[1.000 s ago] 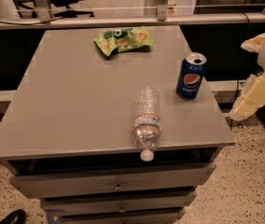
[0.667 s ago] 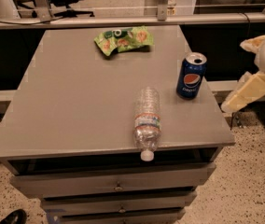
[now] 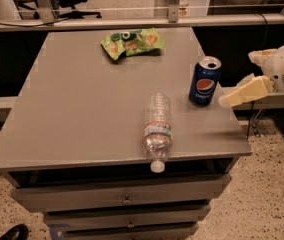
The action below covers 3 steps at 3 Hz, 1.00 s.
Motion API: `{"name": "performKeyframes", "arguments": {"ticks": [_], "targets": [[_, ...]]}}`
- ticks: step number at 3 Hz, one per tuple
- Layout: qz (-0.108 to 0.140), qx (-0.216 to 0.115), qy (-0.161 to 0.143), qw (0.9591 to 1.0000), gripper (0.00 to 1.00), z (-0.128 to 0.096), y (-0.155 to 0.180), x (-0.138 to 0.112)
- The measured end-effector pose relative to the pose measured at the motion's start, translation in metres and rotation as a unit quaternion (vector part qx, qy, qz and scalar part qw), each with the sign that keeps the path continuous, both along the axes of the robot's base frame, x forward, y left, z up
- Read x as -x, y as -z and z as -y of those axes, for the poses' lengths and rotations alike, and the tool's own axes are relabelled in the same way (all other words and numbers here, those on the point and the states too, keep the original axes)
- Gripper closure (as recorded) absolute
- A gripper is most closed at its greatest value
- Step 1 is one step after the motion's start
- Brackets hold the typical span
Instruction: Pick pepsi can
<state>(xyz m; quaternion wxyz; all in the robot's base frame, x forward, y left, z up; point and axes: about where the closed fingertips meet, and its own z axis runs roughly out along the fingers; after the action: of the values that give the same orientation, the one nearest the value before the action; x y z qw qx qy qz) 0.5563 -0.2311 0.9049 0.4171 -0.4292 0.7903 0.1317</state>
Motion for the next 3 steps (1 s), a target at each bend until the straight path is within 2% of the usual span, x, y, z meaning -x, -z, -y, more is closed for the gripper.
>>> {"name": "performKeyframes", "arguments": {"ticks": [1,2,3], "targets": [[-0.011,-0.092,0.004,0.9957,0.0,-0.018,0.013,-0.011],[-0.012,-0.176,-0.01,0.9842,0.0,-0.039,0.024,-0.017],[-0.005,-0.23,-0.033,0.9725,0.0,-0.059,0.034,-0.02]]}}
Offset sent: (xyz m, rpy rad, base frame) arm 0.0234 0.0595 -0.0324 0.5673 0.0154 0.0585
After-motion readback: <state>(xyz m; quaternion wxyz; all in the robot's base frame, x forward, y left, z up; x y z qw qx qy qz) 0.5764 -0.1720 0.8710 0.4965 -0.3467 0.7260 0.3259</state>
